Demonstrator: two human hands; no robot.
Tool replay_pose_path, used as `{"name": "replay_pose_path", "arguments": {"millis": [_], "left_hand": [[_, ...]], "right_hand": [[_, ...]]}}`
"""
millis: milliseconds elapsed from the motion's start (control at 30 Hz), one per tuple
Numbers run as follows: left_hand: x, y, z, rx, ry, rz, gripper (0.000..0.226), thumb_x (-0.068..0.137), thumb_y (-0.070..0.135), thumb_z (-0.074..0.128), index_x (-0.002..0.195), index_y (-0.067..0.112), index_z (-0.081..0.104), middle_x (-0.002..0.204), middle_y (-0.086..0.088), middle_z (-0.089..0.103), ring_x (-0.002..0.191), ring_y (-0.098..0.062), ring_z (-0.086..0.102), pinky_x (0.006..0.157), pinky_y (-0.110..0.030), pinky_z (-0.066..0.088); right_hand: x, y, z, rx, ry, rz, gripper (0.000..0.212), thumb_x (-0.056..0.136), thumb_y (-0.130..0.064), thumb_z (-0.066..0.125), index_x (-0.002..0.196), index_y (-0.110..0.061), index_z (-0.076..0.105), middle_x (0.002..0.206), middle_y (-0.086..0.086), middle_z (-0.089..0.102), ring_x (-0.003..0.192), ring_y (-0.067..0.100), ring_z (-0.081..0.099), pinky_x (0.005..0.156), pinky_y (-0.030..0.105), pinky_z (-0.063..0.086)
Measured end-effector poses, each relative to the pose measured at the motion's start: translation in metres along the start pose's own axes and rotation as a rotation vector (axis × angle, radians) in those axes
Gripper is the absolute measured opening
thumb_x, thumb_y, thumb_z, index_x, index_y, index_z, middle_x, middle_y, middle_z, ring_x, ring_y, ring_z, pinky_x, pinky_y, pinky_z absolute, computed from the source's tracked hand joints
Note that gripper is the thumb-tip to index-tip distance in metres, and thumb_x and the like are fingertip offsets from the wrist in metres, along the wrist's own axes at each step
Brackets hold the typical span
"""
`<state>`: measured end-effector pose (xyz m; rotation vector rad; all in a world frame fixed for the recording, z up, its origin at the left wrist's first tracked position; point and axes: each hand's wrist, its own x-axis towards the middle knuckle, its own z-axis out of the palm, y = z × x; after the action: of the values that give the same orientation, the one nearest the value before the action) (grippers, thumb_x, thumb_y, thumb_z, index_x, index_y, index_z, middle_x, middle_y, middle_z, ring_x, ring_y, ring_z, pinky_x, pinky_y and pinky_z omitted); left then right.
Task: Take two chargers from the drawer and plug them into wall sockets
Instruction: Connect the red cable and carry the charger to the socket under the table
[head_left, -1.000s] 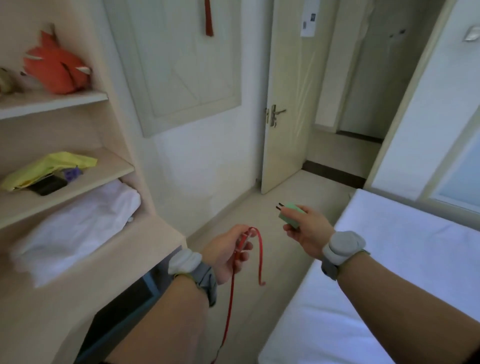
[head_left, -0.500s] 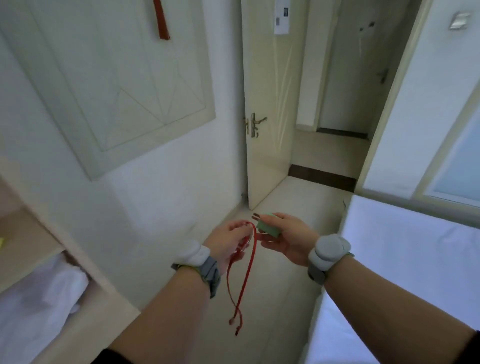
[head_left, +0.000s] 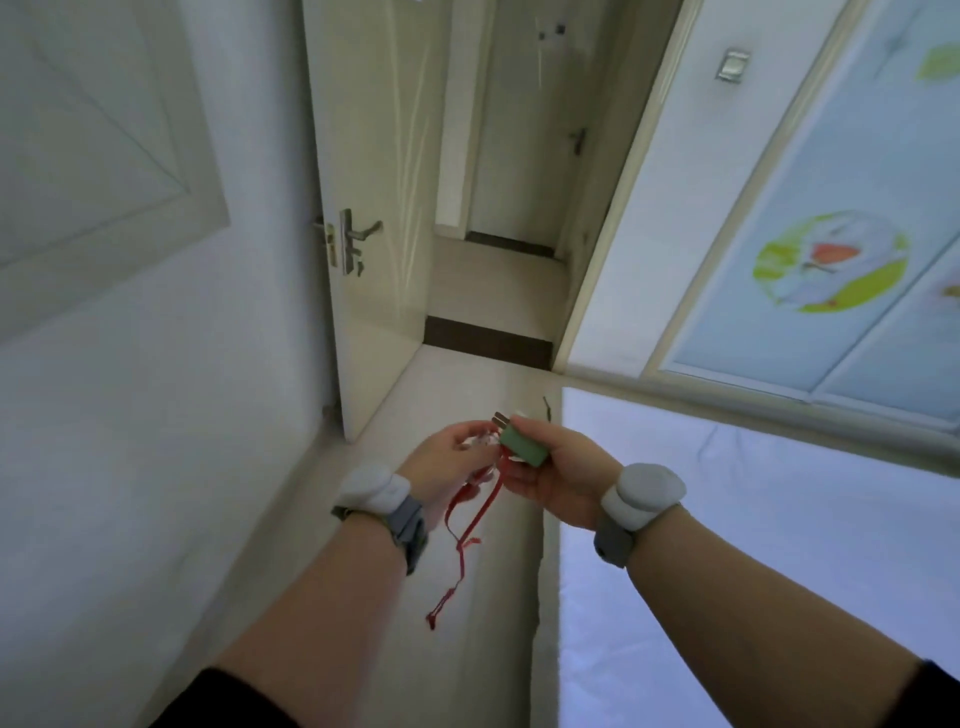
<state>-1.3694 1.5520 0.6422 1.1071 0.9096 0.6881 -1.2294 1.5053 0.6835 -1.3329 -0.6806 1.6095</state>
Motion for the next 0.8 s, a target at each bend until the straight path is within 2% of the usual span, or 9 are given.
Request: {"name": "replay_pose_path", "arguments": {"millis": [67,167,233,333,433,533,633,733,800], "left_hand": [[0.034,0.012,-0.003,0.003,-0.060,-0.006,0.015,0.084,0.026,0.062,0.097,0.033,0.061,0.076,0.001,0.062,0.064,-0.011,0.054,0.054,-0.019,0.046],[0.086,0.022,-0.001,-0.019,-0.156,-0.041,0.013,0.085,0.031,0.058,0.098,0.030,0.062,0.080,0.000,0.061,0.070,-0.014,0.052,0.060,-0.022,0.046],[0.121,0.025,0.006,-0.003,-0.182,-0.044,0.019,0.085,0.032,0.059,0.103,0.027,0.062,0.081,0.000,0.062,0.069,-0.013,0.053,0.057,-0.020,0.047],[0.160,0.028,0.012,0.071,-0.164,-0.041,0.032,0.082,0.035,0.063,0.112,0.023,0.059,0.085,0.002,0.065,0.069,-0.011,0.055,0.054,-0.016,0.047],[0.219,0.035,0.019,0.170,-0.140,-0.035,0.033,0.078,0.037,0.067,0.107,0.024,0.061,0.083,0.003,0.067,0.068,-0.009,0.056,0.054,-0.014,0.047],[0.265,0.044,0.021,0.253,-0.129,-0.036,0.020,0.076,0.040,0.068,0.094,0.030,0.063,0.077,0.005,0.068,0.065,-0.008,0.057,0.054,-0.013,0.049],[0.332,0.064,0.032,0.271,-0.032,-0.056,0.022,0.077,0.042,0.066,0.093,0.027,0.065,0.070,0.006,0.067,0.059,-0.005,0.060,0.054,-0.015,0.050],[0.396,0.092,0.039,0.289,0.080,-0.084,0.025,0.080,0.045,0.062,0.096,0.025,0.063,0.081,0.002,0.069,0.066,-0.011,0.068,0.056,-0.021,0.053],[0.416,0.109,0.039,0.311,0.098,-0.103,0.028,0.082,0.047,0.059,0.098,0.025,0.063,0.087,-0.001,0.068,0.068,-0.014,0.069,0.058,-0.023,0.054]], "right_hand": [[0.023,-0.020,-0.006,0.033,0.055,-0.031,0.025,0.084,-0.031,0.062,0.099,-0.010,0.062,0.090,0.010,0.061,0.074,0.018,0.061,0.076,0.031,0.054],[0.058,-0.047,-0.028,0.057,0.144,-0.054,0.034,0.084,-0.031,0.063,0.106,-0.007,0.057,0.099,0.014,0.056,0.081,0.022,0.057,0.083,0.035,0.052],[0.079,-0.062,-0.047,0.086,0.174,-0.052,0.032,0.085,-0.029,0.062,0.106,-0.006,0.055,0.096,0.014,0.055,0.075,0.020,0.055,0.077,0.034,0.052],[0.107,-0.079,-0.070,0.139,0.210,-0.039,0.032,0.085,-0.027,0.063,0.106,-0.005,0.054,0.082,0.010,0.056,0.062,0.015,0.054,0.056,0.025,0.052],[0.154,-0.104,-0.104,0.156,0.226,-0.051,0.037,0.083,-0.027,0.065,0.108,-0.003,0.054,0.078,0.008,0.057,0.055,0.012,0.054,0.046,0.019,0.049],[0.194,-0.125,-0.128,0.162,0.213,-0.071,0.042,0.080,-0.029,0.068,0.110,-0.003,0.054,0.081,0.009,0.059,0.053,0.011,0.056,0.045,0.018,0.049],[0.254,-0.164,-0.159,0.113,0.149,-0.051,0.043,0.078,-0.033,0.069,0.110,-0.007,0.056,0.087,0.009,0.061,0.056,0.012,0.059,0.046,0.019,0.048],[0.314,-0.210,-0.178,0.055,0.104,-0.018,0.044,0.077,-0.035,0.070,0.112,-0.011,0.056,0.092,0.010,0.063,0.059,0.012,0.062,0.050,0.021,0.050],[0.331,-0.231,-0.180,0.068,0.082,-0.049,0.047,0.077,-0.033,0.070,0.116,-0.011,0.054,0.093,0.010,0.062,0.060,0.013,0.063,0.054,0.023,0.052]]}}
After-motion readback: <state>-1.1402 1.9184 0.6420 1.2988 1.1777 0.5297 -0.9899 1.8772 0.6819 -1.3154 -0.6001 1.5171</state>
